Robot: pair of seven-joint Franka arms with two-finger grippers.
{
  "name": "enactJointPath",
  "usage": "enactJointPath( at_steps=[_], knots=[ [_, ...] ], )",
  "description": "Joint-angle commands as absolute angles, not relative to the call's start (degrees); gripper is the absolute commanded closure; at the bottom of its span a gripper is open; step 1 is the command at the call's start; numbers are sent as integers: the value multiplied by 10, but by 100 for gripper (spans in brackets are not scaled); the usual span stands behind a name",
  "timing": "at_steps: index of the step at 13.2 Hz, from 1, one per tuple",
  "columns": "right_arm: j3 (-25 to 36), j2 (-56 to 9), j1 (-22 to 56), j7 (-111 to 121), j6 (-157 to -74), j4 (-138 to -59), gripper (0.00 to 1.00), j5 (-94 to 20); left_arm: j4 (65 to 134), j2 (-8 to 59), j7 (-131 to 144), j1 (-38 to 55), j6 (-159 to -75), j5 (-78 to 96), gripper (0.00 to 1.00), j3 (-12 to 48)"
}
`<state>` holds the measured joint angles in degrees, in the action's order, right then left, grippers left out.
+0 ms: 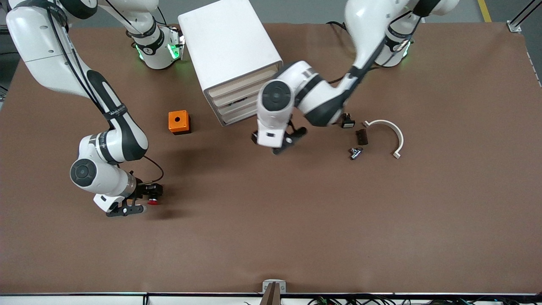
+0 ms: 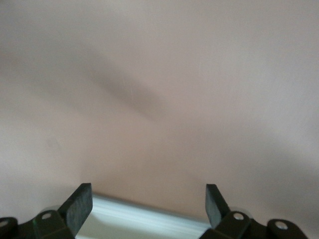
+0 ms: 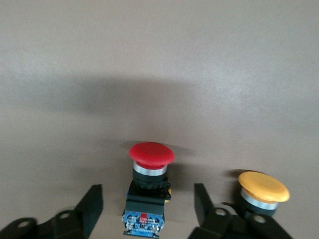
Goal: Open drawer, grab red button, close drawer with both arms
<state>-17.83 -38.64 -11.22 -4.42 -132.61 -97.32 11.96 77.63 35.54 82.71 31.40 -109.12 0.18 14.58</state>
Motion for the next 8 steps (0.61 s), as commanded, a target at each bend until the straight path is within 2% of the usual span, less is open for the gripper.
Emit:
enactJointPath(
  at_steps=[1,5,8],
  knots=[
    [-175,-333,-113,-46,-1266,-962,1,124,796,281,826,236,-1057,-43,0,149],
    [-129,-245,-77,-50,-1226,-963,0,90,796,198,672,114,-980,-78,0,150],
    [-28,-190,-6,-40,-1192,-964,0,10,796,152,529,27,-954,-77,0,151]
  ],
)
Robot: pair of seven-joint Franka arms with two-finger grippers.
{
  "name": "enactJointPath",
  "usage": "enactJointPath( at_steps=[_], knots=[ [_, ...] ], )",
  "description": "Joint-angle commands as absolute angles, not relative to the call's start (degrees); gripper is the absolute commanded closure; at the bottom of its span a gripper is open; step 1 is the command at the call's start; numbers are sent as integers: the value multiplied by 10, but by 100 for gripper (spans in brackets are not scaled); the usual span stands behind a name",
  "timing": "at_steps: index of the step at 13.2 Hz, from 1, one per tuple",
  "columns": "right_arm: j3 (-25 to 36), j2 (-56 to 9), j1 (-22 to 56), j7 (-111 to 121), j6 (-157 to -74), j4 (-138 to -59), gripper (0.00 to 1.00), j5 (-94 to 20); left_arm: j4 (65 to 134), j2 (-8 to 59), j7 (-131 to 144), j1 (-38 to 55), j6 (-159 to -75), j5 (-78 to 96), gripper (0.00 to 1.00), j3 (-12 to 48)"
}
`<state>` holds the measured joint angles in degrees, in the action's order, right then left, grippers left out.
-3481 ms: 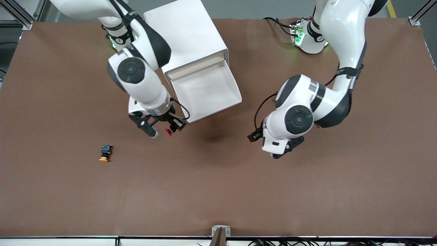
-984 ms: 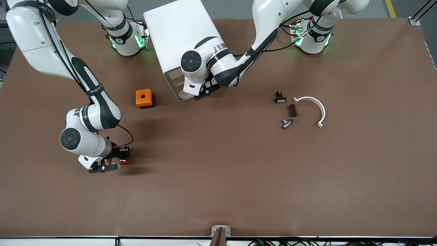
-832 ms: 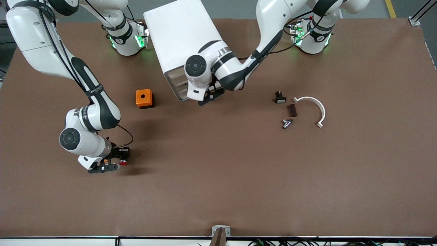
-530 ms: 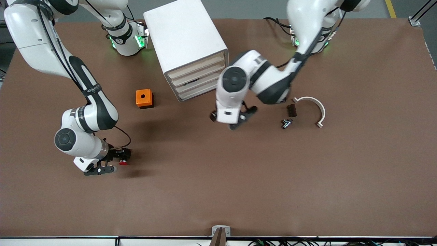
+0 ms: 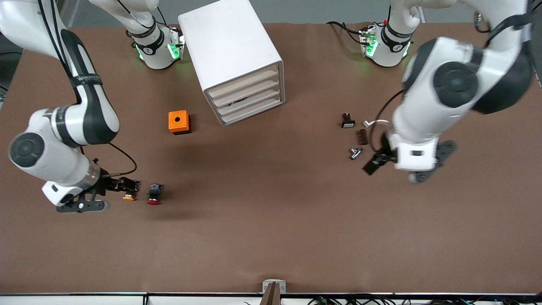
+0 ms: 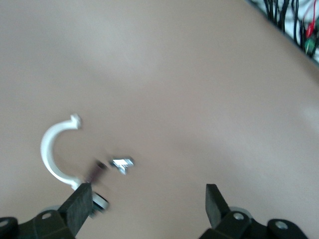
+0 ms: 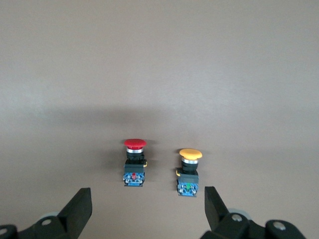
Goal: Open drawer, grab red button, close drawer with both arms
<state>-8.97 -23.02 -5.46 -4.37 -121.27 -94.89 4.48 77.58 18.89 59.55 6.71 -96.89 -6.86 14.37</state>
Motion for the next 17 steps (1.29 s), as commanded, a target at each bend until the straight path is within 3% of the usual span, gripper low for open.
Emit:
enactJointPath(
  at_steps=[1,6,8,12,17],
  knots=[
    [-8,-166,13,-40,-1161,-963,0,2,796,139,487,5,-941,-77,0,151],
    [5,-63,22,-44,-1058,-962,0,1,800,82,305,-59,-876,-61,0,147],
    [1,-35,20,-46,-1047,-962,0,2,807,55,224,-47,-848,-37,0,93],
    [-18,-18,-12,-40,-981,-931,0,3,904,-38,105,-6,-851,2,0,17],
    [-18,-5,-17,-48,-947,-908,0,2,948,-61,103,-6,-856,-5,0,49]
  ],
)
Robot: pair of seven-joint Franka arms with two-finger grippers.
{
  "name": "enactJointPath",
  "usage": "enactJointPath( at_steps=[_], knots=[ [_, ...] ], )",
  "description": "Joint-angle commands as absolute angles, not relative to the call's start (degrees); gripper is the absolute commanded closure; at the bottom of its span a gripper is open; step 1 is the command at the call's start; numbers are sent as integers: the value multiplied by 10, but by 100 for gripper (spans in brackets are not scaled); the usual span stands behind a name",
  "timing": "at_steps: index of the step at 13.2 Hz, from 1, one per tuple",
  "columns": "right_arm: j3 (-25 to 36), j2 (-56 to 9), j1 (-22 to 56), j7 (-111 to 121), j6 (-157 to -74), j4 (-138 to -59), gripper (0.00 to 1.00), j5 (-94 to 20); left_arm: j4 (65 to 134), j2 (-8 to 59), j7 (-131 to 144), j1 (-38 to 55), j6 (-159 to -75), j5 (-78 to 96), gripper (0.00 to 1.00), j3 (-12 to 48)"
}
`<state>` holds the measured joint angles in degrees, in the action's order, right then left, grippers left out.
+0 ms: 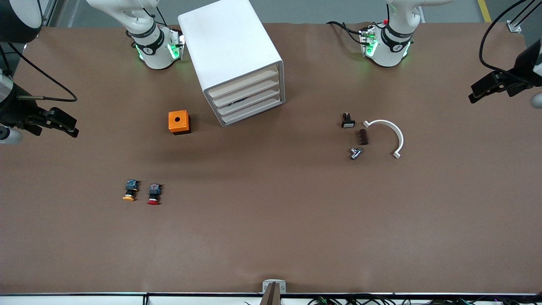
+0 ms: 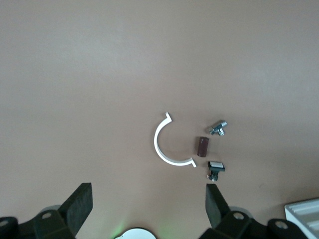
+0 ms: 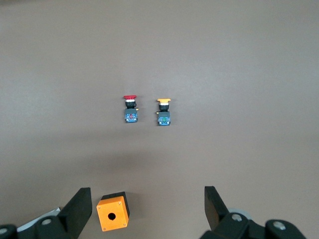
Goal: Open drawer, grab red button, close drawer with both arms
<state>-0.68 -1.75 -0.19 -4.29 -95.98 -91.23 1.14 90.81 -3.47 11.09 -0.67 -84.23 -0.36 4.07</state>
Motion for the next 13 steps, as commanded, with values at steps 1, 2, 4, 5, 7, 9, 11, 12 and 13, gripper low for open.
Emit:
enactJointPath(
  at_steps=[1,2,4,5,7,9,11,12,13],
  knots=[
    [-18,2,-18,-49,-943,-909,0,2,961,-69,103,-7,-857,-5,0,50],
    [-17,4,-17,-50,-929,-908,0,2,973,-81,102,-7,-859,-5,0,50],
    [-13,4,-16,-48,-934,-908,0,3,975,-84,102,-4,-858,-5,0,57],
    [-12,4,-16,-48,-934,-908,0,3,972,-80,103,-4,-858,-6,0,65],
    [-11,4,-16,-47,-935,-908,0,3,962,-77,103,-4,-858,-9,0,69],
    [-11,4,-17,-47,-935,-908,0,2,946,-69,103,-5,-858,-9,0,69],
    [-12,5,-18,-47,-935,-908,0,2,940,-66,104,-5,-854,-9,0,69],
    [-13,6,-18,-47,-935,-908,0,2,940,-66,104,-6,-854,-9,0,69],
    [-14,7,-18,-47,-935,-908,0,2,935,-64,104,-7,-854,-9,0,69]
  ],
)
